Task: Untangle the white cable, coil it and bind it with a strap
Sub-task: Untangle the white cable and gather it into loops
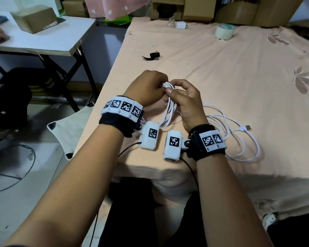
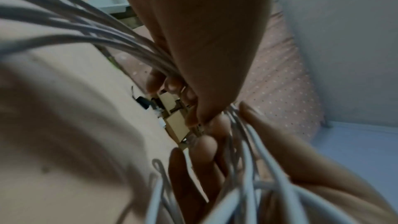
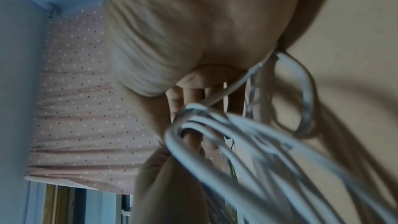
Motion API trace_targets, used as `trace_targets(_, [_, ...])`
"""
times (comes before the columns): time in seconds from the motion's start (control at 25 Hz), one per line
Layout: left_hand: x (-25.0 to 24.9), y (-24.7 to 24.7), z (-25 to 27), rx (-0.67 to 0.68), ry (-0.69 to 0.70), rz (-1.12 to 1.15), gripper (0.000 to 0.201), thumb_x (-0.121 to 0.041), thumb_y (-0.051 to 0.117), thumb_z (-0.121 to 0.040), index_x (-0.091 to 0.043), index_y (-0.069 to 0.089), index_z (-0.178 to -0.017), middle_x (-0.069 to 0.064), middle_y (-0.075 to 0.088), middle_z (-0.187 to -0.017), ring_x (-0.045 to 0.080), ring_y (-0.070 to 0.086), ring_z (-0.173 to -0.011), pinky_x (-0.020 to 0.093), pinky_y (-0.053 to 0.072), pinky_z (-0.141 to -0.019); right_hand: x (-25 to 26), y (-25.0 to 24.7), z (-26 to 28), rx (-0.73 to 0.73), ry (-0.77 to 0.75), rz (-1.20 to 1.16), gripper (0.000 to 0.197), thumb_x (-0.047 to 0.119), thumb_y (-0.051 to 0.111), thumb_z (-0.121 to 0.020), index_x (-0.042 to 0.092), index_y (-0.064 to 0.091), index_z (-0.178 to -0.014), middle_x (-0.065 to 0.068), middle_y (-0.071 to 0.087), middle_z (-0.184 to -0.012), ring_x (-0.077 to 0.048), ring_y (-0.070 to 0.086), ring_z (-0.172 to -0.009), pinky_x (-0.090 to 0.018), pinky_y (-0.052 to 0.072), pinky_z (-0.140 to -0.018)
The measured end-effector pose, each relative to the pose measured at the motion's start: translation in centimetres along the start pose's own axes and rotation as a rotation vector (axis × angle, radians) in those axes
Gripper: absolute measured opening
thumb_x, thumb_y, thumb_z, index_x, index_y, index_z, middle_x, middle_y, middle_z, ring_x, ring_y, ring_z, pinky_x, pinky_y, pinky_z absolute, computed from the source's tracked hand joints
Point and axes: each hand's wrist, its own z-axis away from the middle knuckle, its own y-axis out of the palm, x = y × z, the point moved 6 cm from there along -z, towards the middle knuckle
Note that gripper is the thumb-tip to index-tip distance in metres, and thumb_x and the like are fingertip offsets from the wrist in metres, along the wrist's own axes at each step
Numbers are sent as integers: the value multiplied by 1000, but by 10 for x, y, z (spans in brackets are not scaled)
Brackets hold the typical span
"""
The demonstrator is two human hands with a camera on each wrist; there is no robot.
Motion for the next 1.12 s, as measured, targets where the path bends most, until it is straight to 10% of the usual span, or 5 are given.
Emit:
trace_targets(0.28, [57, 28, 4, -194, -345, 638, 32, -12, 67, -93, 6, 59, -68, -15, 49, -48, -15, 54, -67, 24, 38, -59, -12, -1, -8, -28, 29, 95, 18, 12, 74, -82, 12, 66, -98, -27, 75, -93, -26, 66, -70, -34, 53, -71])
trace_targets(0.44, [65, 32, 5, -205, -412, 781, 24, 4, 65, -88, 22, 54, -77, 5, 62, -68, -6, 69, -97, 22, 43, -67, -15, -5, -11, -55, 16, 169, 17, 8, 70, -78, 10, 69, -94, -16, 74, -85, -25, 64, -73, -37, 50, -73])
trace_targets(0.76, [59, 16, 15, -324, -534, 1072, 39, -42, 69, -93, -11, 54, -75, 2, 27, -59, 19, 24, -56, 34, 23, -58, -7, -14, -13, -148, -75, 131, 13, 9, 63, -82, 7, 72, -90, -8, 71, -88, -20, 65, -84, -38, 53, -84])
trace_targets(1.0, [44, 22, 13, -280, -457, 1172, 39, -31, 61, -100, -14, 48, -68, -3, 37, -46, 14, 34, -39, 22, 29, -49, -18, -6, -21, -62, -96, 291, 19, 23, 80, -76, 21, 74, -94, 1, 76, -96, -18, 68, -92, -44, 56, -91])
trace_targets(1.12, [54, 22, 13, -294, -466, 1074, 26, -28, 61, -92, -16, 56, -69, 4, 30, -57, 16, 27, -50, 37, 19, -56, -18, -6, -21, -99, -109, 434, 5, 21, 78, -74, 22, 75, -77, 2, 74, -74, -17, 64, -71, -46, 57, -76])
